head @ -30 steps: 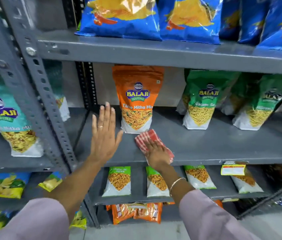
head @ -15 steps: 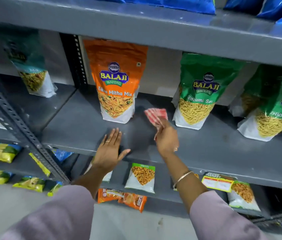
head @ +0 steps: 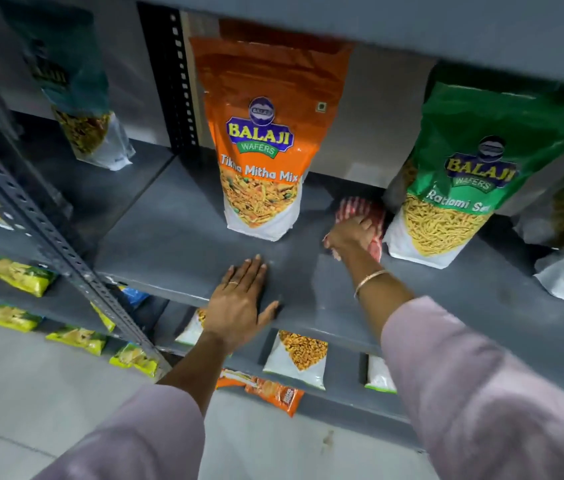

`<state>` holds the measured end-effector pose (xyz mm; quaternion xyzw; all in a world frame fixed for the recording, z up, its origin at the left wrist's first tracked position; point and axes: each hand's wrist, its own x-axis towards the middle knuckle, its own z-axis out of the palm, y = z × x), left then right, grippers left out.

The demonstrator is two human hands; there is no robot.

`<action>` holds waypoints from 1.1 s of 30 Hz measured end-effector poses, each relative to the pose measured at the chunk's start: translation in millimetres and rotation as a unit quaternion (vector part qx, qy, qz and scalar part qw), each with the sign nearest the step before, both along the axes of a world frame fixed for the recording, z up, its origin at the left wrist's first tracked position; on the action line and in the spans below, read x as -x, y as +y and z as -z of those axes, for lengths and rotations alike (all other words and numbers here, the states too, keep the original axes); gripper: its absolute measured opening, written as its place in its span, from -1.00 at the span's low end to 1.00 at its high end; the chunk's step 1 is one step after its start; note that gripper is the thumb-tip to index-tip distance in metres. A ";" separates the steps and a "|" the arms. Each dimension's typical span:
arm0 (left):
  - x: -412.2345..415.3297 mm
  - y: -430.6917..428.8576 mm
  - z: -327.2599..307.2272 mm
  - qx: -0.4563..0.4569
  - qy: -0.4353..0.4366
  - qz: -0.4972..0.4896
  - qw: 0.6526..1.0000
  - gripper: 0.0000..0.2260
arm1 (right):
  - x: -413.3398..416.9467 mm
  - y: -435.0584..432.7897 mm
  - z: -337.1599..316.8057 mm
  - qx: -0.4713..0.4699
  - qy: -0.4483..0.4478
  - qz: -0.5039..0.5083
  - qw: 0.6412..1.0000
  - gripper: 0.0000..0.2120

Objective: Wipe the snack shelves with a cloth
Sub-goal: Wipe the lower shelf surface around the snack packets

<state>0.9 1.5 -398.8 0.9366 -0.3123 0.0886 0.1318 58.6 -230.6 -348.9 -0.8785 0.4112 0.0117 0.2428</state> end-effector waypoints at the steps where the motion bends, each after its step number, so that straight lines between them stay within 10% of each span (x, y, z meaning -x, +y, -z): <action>1: -1.1 -3.9 -4.5 0.012 -0.013 0.005 1.000 -0.39 | -5.8 -8.1 -12.2 -0.017 -0.008 0.011 1.000 -0.13; 10: 16.0 -4.3 4.2 0.021 -0.037 0.012 0.999 -0.42 | -23.0 -38.3 -18.8 0.106 -0.010 -0.281 0.954 -0.32; 12: 15.3 -2.8 3.7 0.018 -0.032 0.005 0.999 -0.42 | -17.1 -29.9 -21.6 -0.076 -0.027 -0.257 0.963 -0.46; 16: 6.8 3.8 4.0 -0.002 -0.014 -0.007 1.000 -0.42 | 2.2 -15.5 -10.3 0.073 -0.043 -0.266 0.960 -0.53; 26: 6.9 8.9 -3.3 -0.031 0.018 -0.019 0.999 -0.46 | 159.0 35.7 1.2 0.075 -0.088 -0.322 0.940 -0.52; 29: 11.6 10.0 -6.2 -0.034 0.020 -0.017 0.999 -0.46 | 191.6 39.6 -20.1 -0.065 0.003 -0.352 0.934 -0.55; 33: 11.2 10.3 -6.0 -0.026 0.022 -0.016 0.999 -0.48 | 174.3 26.8 -53.1 -0.221 -0.149 -0.225 0.937 -0.56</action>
